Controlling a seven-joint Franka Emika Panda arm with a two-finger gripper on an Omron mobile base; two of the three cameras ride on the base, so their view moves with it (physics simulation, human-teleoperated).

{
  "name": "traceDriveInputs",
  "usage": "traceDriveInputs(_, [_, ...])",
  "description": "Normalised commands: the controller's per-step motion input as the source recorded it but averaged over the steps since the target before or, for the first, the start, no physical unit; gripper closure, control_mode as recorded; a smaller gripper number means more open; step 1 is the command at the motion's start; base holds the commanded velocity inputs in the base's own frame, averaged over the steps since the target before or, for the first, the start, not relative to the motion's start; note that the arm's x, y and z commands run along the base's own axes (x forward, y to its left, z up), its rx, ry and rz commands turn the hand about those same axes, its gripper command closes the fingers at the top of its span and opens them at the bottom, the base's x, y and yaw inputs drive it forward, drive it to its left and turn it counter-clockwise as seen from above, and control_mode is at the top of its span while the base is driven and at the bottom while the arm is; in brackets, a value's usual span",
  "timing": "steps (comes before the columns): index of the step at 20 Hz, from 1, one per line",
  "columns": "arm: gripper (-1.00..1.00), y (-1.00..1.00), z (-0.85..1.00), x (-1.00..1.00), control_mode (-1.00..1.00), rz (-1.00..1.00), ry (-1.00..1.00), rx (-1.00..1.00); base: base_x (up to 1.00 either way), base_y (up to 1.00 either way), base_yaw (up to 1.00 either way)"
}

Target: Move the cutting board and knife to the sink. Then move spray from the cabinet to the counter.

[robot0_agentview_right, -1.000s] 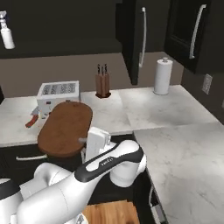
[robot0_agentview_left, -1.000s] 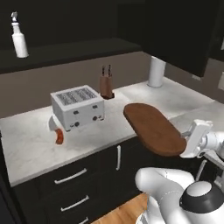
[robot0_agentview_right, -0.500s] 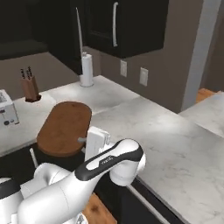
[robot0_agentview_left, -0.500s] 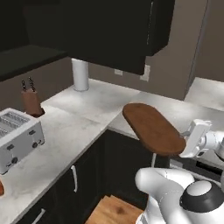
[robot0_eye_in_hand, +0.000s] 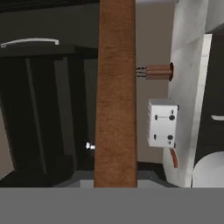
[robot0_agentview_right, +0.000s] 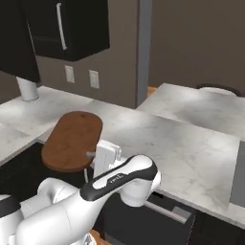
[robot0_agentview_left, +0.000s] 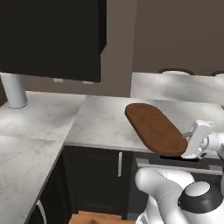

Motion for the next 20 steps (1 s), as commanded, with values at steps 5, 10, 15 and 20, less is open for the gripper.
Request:
traceDriveInputs(5, [1.0, 0.0, 0.0, 0.0, 1.0, 0.0, 0.0, 0.0, 0.2, 0.0, -0.38])
traceDriveInputs(10, [1.0, 0.0, 0.0, 0.0, 1.0, 0.0, 0.0, 0.0, 0.25, -0.12, -0.21])
traceDriveInputs(15, [1.0, 0.0, 0.0, 0.0, 1.0, 0.0, 0.0, 0.0, 0.19, -0.46, 0.0])
traceDriveInputs(20, [1.0, 0.0, 0.0, 0.0, 1.0, 0.0, 0.0, 0.0, 0.2, -0.53, 0.0])
